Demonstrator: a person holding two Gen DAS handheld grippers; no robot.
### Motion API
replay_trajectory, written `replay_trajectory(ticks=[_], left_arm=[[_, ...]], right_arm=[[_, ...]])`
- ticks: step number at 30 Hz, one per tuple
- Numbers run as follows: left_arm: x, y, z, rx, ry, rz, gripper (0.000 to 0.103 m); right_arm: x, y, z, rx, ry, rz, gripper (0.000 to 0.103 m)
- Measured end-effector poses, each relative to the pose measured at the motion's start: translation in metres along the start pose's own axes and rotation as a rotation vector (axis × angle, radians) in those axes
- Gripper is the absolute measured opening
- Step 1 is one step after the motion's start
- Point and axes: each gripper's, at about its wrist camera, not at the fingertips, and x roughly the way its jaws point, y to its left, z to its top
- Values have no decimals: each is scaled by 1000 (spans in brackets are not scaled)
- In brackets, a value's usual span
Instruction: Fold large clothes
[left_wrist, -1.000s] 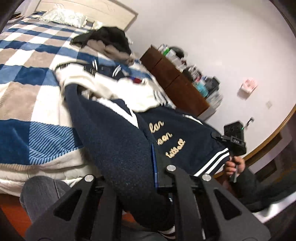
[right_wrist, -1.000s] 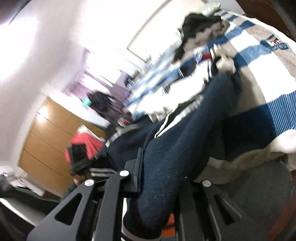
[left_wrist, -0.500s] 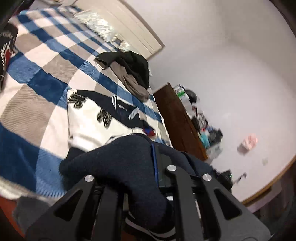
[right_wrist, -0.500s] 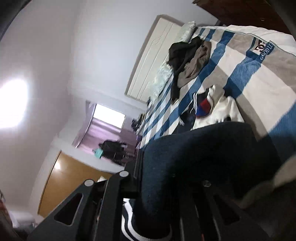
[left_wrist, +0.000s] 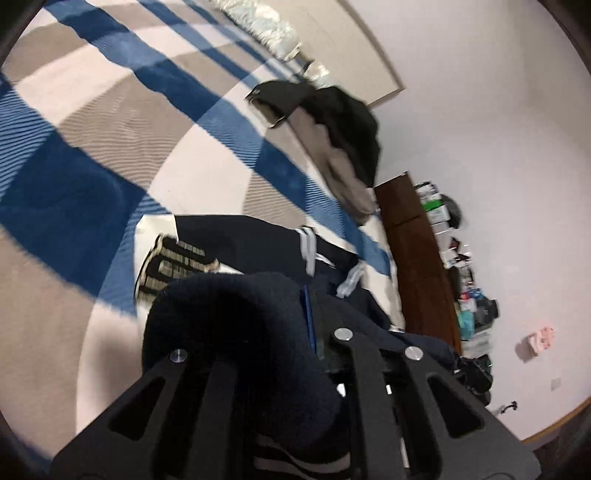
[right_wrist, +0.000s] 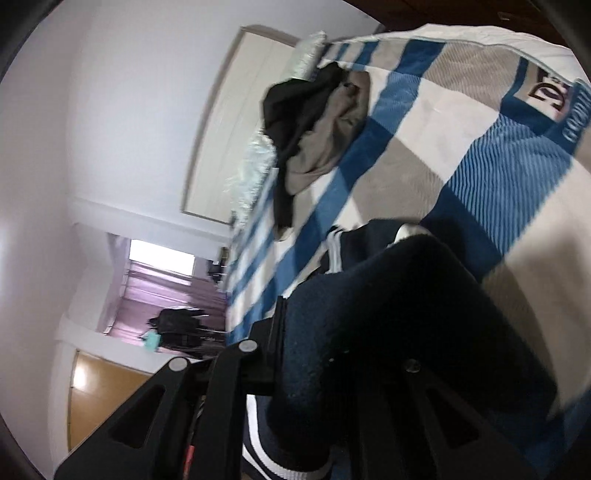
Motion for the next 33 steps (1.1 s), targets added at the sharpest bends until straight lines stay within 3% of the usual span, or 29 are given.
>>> replay_trajectory(ticks=[4, 11, 17, 19, 20, 23, 24, 25, 26, 32, 33], left_arm=[[51, 17, 18, 31, 20, 77, 10], [86, 25, 64, 27, -6, 94, 9], [142, 30, 88, 78, 126, 237, 9], [151, 32, 87, 92, 165, 258, 10], [152, 32, 86, 95, 176, 252, 13], [144, 29, 84, 110, 203, 202, 32], [138, 26, 80, 130, 215, 183, 62], [133, 22, 77, 138, 219, 172, 77], [126, 19, 73, 142, 216, 166, 85], [75, 6, 36, 162, 198, 165, 87], [65, 2, 30, 172, 188, 178, 87]], right_arm=[[53, -35, 28, 22, 33, -122, 10], [106, -37, 75, -12, 40, -145, 10], [161, -60, 93, -14, 160, -339, 10], [164, -62, 92, -17, 186, -337, 13], [161, -60, 92, -24, 195, -320, 14], [143, -50, 90, -55, 216, -254, 32], [137, -46, 89, -70, 211, -257, 42], [127, -38, 87, -103, 199, -274, 50], [117, -31, 82, -131, 190, -273, 54], [64, -10, 57, -190, 164, -286, 74], [52, -11, 49, -158, 143, -283, 85]])
